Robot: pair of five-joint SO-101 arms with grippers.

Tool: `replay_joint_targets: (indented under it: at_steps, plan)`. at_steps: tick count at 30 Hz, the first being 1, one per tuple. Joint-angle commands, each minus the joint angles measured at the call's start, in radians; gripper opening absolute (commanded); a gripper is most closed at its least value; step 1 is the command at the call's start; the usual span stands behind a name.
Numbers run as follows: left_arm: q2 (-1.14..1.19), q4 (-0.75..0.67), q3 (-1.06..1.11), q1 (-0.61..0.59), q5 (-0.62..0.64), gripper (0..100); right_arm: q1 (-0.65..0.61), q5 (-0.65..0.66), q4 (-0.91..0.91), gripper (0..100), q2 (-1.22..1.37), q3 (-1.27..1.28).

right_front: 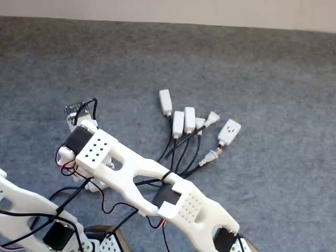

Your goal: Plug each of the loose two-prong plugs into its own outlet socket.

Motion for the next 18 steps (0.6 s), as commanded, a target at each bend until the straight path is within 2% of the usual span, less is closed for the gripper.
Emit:
replay_joint_targets:
  at_steps: [1, 7, 10, 14, 16, 18]
  plan:
    - [-0.039, 0.014, -0.047, -0.01, -0.009, 41, 0.012, -0.006, -0.013, 0.5, 0.061, -0.001]
    - [-0.041, 0.026, -0.048, -0.019, -0.009, 41, 0.015, -0.005, 0.001, 0.6, 0.159, -0.045]
    - [-0.041, 0.026, -0.048, -0.019, -0.009, 41, 0.033, -0.005, 0.102, 0.6, 0.134, -0.15]
    - [-0.039, 0.028, -0.048, -0.01, -0.009, 41, 0.07, -0.003, 0.113, 0.9, 0.058, -0.226]
    - [-0.039, 0.028, -0.047, -0.002, -0.009, 41, 0.082, 0.054, 0.113, 5.7, 0.018, -0.22]
    - [-0.039, 0.028, -0.045, 0.005, -0.009, 41, 0.099, 0.124, 0.113, 15.1, -0.018, -0.222]
